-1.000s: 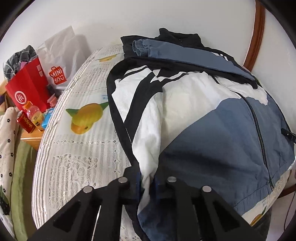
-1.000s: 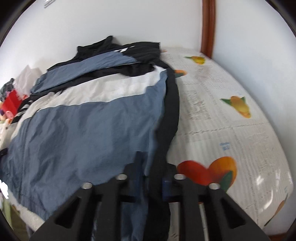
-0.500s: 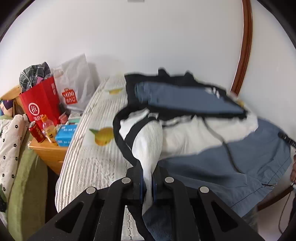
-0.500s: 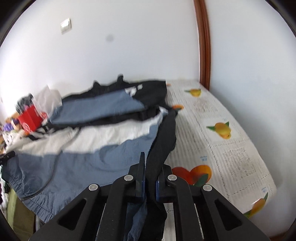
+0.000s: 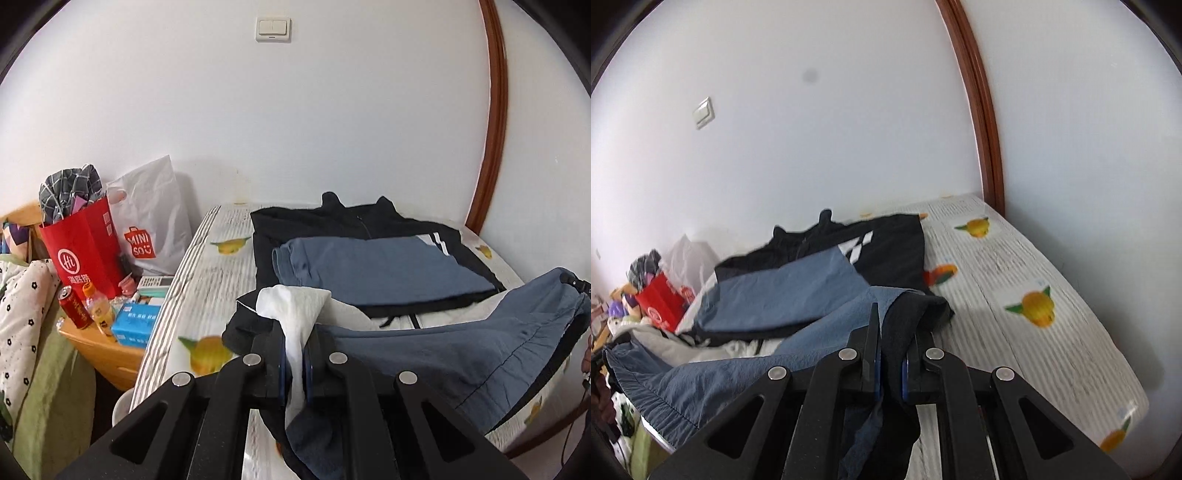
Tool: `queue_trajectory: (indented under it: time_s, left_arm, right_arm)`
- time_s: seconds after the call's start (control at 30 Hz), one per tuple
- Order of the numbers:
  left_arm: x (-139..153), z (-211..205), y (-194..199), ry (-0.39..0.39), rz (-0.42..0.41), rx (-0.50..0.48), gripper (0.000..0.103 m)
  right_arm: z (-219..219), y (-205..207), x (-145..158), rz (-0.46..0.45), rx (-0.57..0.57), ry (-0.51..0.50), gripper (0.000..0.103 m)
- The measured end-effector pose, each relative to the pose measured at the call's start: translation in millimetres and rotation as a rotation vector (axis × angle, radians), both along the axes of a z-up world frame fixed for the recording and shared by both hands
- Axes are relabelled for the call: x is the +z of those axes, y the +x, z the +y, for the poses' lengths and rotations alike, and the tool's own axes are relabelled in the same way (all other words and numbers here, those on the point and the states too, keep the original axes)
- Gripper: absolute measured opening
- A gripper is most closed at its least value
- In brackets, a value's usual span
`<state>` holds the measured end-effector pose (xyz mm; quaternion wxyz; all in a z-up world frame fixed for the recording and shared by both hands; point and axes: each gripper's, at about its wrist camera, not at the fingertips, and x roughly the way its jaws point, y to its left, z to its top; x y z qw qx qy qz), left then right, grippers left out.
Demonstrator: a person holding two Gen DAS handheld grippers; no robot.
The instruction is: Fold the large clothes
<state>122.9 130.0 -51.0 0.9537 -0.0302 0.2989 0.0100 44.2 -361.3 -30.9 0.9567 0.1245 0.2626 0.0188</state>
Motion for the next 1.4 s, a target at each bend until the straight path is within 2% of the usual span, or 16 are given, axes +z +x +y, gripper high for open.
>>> queue_trajectory:
  time_s: [0.13,0.23,0.4,0.67,0.8,1.23,1.4]
  left_arm:
    - [0.3,-0.2,30.8,0.021,0.01,0.026,0.007]
    - [0.3,3.9,53.1,0.007,0.02,0.04,0.007]
    - [-6.3,6.4,85.3,0.014,0.042,0.063,0.007]
    - [-30.8,10.6,125.1,0.03,0.116,0.066,0.008]
    - [-41.3,12.5,142.2,0.029,0.156,0.066,0.008]
    - [-72.4,18.4,177.2,0.001,0.264,0.076,0.012]
    - [-68.7,19.9,171.1,-0.034,0.282,0.062,0.029]
  right_arm:
    - [0.8,35.8,9.1,0.004,-0.01,0.024,0.007]
    - [2.4,61.6,12.6,0.01,-0.009,0.037,0.007]
    - [13.6,104.2,5.1,0.025,-0.013,0.0,0.007]
    - [23.0,149.2,-24.0,0.091,-0.015,-0.058,0.008]
    - [21.1,167.5,-39.9,0.136,-0.022,-0.055,0.008]
    - [22.5,222.2,-94.4,0.33,-0.069,-0.096,0.011]
    - [25.8,212.0,-87.9,0.342,-0.036,-0.121,0.026]
